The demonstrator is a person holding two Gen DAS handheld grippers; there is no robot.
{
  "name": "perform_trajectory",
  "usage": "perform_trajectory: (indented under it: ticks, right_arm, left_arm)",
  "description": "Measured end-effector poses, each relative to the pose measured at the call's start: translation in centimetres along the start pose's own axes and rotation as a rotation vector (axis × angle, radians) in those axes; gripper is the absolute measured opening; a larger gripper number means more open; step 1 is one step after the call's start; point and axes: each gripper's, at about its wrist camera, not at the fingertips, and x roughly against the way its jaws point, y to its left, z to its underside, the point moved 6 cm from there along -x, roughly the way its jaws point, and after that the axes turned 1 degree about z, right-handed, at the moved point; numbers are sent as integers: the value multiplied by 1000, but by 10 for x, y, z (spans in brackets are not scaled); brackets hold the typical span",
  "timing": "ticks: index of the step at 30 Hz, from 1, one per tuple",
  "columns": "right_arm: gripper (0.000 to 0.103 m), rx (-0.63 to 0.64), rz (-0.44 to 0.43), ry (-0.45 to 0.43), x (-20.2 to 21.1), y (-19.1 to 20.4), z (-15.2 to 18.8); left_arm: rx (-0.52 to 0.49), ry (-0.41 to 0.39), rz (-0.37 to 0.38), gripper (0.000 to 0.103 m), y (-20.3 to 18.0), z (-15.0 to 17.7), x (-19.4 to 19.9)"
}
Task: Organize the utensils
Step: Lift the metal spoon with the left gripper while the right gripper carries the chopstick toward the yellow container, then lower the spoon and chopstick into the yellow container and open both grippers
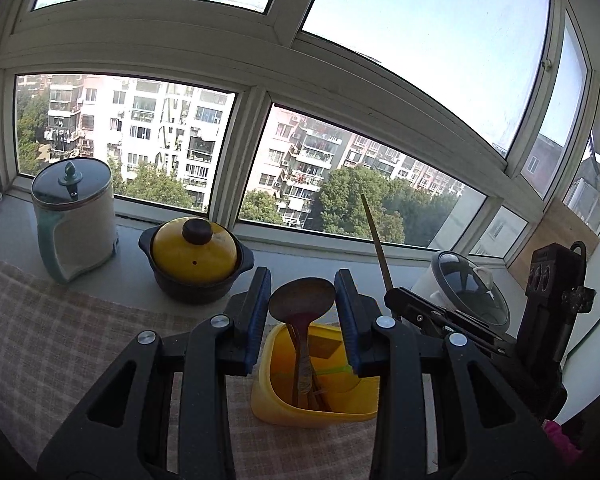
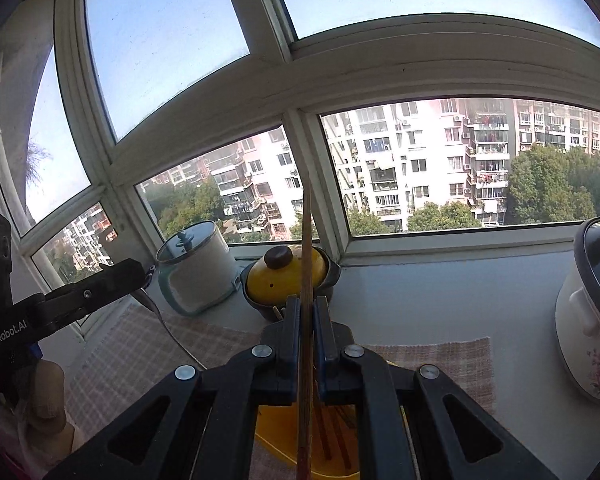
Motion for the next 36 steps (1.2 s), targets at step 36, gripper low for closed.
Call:
perform_trajectory:
  ticks: [36]
  right_arm:
    - [4,33,17,-3,-57,-26,33]
  left_arm:
    - [10,69,-22,33,4,15,-36]
